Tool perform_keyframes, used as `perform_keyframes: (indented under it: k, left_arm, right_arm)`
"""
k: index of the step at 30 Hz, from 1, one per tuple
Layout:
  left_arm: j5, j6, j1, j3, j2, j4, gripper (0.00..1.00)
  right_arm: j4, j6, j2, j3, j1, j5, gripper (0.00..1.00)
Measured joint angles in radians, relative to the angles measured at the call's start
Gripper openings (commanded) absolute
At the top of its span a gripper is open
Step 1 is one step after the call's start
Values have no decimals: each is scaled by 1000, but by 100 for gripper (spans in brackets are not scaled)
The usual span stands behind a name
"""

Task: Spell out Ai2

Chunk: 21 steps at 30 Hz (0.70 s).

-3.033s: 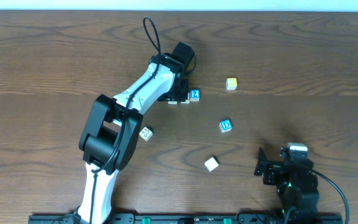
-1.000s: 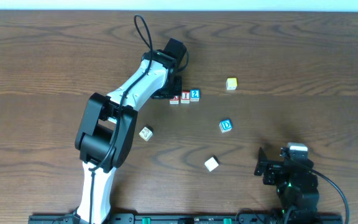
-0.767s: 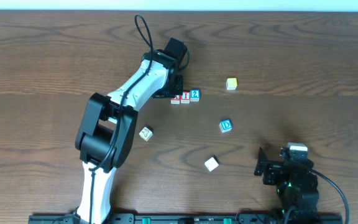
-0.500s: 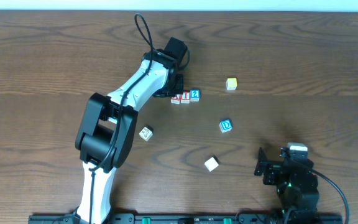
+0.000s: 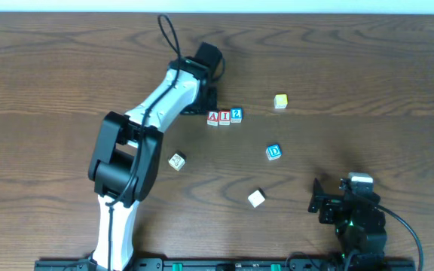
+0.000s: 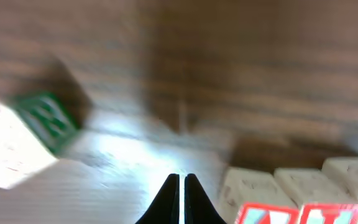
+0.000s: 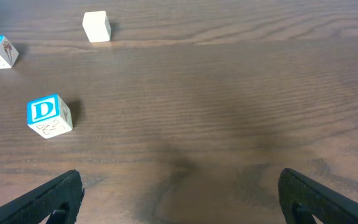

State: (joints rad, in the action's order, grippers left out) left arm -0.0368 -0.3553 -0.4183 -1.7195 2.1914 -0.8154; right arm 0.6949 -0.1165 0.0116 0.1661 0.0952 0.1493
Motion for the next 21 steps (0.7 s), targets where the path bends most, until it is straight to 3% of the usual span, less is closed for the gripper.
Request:
perform_keyframes:
  k: [3,7,9,10,11,12,21]
  left_arm:
    - [23,45,29,-50,-29,-11,6]
    - [46,133,51,-93,-159,-15,17]
    - [49,173,52,-105,-235,-16,36]
    - [51,188,52,-111,-273,-16,53]
    - [52,204,51,-117,-322,-20,82]
    - [53,222,51,-120,-361,-27,95]
    - [132,260,51,-121,-589,-138,96]
  right_arm:
    - [0,0,0,0,0,0,99]
    - [0,0,0,0,0,0,99]
    - [0,0,0,0,0,0,99]
    - [0,0,0,0,0,0,99]
    - [0,0,0,0,0,0,99]
    - [0,0,0,0,0,0,99]
    - [0,0,0,0,0,0,99]
